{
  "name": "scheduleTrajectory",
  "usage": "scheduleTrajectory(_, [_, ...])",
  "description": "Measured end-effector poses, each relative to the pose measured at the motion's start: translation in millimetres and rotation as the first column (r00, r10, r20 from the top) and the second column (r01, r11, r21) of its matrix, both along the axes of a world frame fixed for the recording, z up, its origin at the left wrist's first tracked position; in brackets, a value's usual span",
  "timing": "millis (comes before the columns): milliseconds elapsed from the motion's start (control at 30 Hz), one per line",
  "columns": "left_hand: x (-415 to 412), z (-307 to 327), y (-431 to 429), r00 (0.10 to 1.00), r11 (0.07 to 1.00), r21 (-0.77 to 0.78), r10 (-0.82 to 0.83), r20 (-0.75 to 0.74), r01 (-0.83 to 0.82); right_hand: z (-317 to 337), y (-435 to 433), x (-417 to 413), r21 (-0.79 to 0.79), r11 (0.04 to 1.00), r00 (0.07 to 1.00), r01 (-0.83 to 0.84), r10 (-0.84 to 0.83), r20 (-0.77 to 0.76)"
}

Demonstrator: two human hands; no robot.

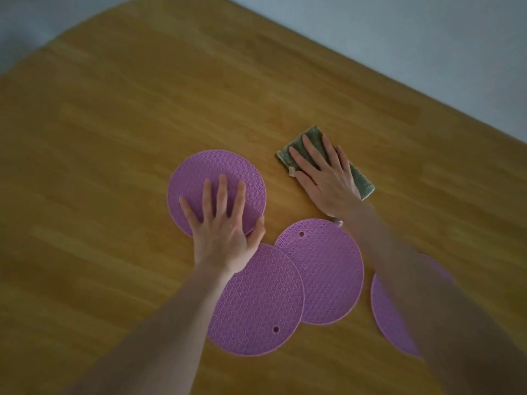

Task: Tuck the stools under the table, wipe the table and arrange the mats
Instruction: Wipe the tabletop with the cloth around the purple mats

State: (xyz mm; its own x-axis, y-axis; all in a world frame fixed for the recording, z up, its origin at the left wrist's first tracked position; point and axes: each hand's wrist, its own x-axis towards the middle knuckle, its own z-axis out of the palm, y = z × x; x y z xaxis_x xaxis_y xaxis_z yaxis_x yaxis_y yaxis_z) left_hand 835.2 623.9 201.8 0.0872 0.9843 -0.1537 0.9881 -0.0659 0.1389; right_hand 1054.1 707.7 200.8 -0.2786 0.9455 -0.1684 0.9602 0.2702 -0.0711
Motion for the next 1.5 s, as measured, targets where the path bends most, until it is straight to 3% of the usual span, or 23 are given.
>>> scheduleTrajectory(300, [-0.7, 0.5, 4.1, 1.0, 0.999, -0.036, 0.004, 0.005, -0.003, 2.9, 72.0, -73.7, -0.019, 0.987, 0.987, -0.16, 0.159, -0.025])
scheduleTrajectory(500, [-3.3, -1.8, 3.4, 0.999, 1.0, -0.029, 0.004, 0.038, -0.003, 2.3, 103.7, -78.9, -0.051, 0.993, 0.994, -0.109, 0.107, -0.037])
scheduleTrajectory(700, [-4.1, -1.6, 4.9, 0.999, 0.999, -0.046, 0.001, 0.042, 0.001, 0.4, 71.0, -61.0, -0.039, 0.999, 0.999, 0.003, -0.004, -0.037])
scheduleTrajectory(1000, [-6.3, -1.7, 5.3, 0.999, 0.997, -0.076, 0.002, 0.054, 0.002, 2.2, 115.7, -139.7, -0.014, 0.975, 0.974, -0.22, 0.219, -0.058])
scheduleTrajectory(1133, [-6.8, -4.2, 6.1, 0.999, 0.998, -0.062, -0.002, 0.05, 0.005, -0.6, 136.2, -138.3, -0.026, 0.984, 0.983, -0.178, 0.176, -0.059])
scheduleTrajectory(1267, [-6.4, -3.1, 5.9, 0.999, 0.998, -0.066, -0.003, 0.047, 0.006, -1.6, 143.8, -99.7, -0.046, 0.999, 0.997, 0.004, -0.007, -0.074])
scheduleTrajectory(1500, [-4.9, -1.5, 5.9, 0.999, 0.998, -0.069, 0.003, 0.047, 0.0, -1.8, 78.0, -60.3, -0.037, 0.987, 0.986, 0.154, -0.157, -0.061])
